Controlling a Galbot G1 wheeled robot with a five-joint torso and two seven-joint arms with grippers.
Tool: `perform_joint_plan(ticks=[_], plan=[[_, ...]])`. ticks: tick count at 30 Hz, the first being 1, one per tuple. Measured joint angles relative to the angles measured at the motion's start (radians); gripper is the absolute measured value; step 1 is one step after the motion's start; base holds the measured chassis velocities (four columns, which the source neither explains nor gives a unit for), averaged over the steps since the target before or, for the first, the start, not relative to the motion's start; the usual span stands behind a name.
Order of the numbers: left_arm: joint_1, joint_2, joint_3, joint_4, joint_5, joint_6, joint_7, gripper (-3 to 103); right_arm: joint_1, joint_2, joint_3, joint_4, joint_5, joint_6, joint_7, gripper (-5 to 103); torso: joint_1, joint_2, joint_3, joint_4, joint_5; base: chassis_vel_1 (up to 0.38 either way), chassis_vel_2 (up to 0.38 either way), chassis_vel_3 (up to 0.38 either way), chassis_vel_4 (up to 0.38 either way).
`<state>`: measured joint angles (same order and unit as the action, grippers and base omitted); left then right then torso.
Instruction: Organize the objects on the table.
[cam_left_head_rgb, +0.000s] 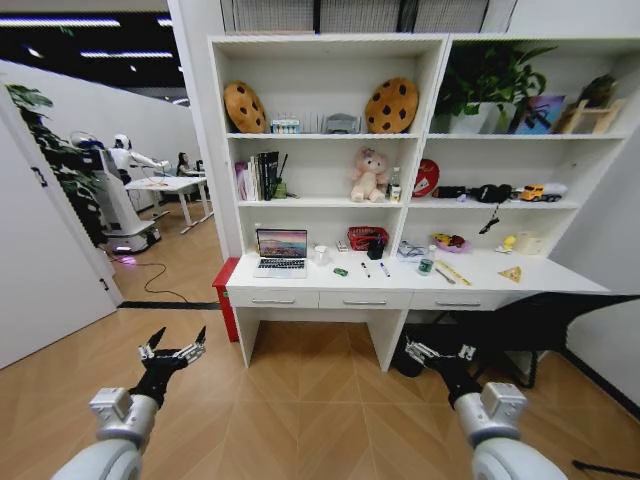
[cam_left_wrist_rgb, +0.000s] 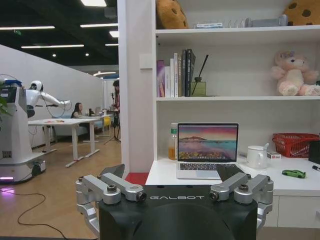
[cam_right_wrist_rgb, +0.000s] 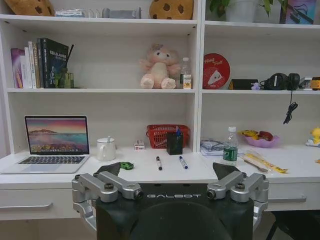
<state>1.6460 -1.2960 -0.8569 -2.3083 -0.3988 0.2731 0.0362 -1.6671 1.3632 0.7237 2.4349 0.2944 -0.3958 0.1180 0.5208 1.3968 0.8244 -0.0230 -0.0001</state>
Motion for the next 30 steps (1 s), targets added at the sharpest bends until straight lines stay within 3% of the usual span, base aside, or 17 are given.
perform_joint_plan(ticks=[15,30], plan=[[0.003,0.006,-0.007,0.002,-0.008,-0.004,0.002,100,0.009,0.004,0.003,-0.007,0.014,0.006,-0.018,100,0.0,0.0,0.0,0.0001,0.0,-0.026,0.021,0.028,-0.03],[0.006,0.004,-0.01,0.009,-0.006,-0.012,0.006,100,0.007,0.006,-0.001,-0.013,0.01,0.012,-0.021,100,0.0,0.0,0.0,0.0001,-0.0001,-0.222,0.224,0.225,-0.223]])
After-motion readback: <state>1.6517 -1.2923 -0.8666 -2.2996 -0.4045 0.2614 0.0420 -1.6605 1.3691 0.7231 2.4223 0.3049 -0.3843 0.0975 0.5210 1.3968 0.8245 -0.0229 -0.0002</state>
